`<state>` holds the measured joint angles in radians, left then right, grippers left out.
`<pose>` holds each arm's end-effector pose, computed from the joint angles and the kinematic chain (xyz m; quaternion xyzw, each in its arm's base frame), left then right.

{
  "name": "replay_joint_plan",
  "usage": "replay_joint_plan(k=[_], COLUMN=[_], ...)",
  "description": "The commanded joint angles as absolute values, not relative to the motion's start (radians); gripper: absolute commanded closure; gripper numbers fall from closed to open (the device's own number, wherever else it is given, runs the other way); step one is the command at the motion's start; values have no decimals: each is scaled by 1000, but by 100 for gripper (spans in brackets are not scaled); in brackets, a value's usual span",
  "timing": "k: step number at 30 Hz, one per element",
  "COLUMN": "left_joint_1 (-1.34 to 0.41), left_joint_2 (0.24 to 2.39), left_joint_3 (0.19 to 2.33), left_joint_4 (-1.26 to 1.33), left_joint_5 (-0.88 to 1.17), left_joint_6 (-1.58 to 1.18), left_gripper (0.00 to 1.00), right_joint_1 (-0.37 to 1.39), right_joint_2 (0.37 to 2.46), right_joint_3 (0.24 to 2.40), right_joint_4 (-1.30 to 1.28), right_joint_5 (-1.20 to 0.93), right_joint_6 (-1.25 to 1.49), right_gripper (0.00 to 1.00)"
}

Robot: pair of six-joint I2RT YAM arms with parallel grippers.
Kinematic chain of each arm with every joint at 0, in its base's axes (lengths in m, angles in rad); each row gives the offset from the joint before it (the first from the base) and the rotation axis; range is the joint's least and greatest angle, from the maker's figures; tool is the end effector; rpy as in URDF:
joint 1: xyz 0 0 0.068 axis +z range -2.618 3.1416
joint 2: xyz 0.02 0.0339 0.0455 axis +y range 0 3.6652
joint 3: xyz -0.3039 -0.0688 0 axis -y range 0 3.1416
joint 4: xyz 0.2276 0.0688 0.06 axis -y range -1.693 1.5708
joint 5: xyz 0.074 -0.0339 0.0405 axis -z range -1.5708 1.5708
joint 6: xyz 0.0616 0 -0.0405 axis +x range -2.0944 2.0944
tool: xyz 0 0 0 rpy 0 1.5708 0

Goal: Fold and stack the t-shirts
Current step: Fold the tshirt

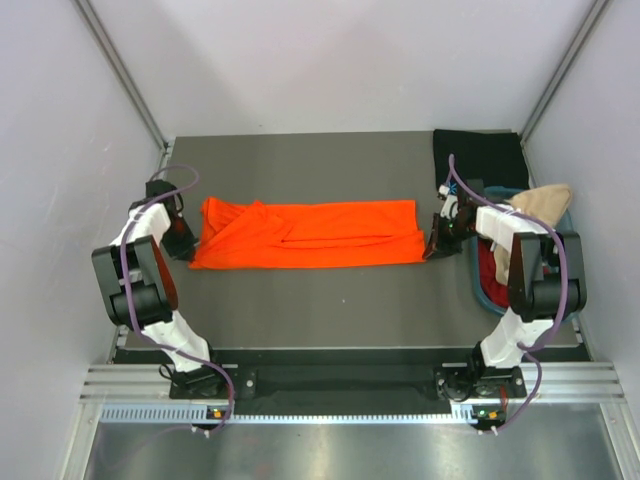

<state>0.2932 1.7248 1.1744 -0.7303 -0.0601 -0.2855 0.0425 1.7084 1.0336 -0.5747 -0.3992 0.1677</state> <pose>0.3156 0.0991 0.2161 -0.2864 0.9467 0.0303 0.1444 0.3169 0.0374 0.1951 0.0289 0.9676 0.2111 0.1354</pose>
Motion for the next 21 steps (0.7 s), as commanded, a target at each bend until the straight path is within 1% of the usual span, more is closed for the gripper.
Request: replay_joint_plan(k=[1, 13, 21], left_joint_1=[293, 293, 295], left_joint_2=[1686, 1704, 1730], left_joint_3=[1166, 1121, 1103], left_joint_4=[-756, -752, -744], left_joint_5=[-123, -209, -230], left_joint_6=[-302, -322, -333], left_gripper=[100, 100, 100], right_joint_1=[21, 15, 15], right_joint_2=[1663, 1718, 1753], right_joint_3=[1019, 1011, 1011], right_joint_4=[-597, -617, -626], right_joint_5=[-365, -336, -330], right_joint_6=[153, 156, 156], right_gripper=[100, 100, 100])
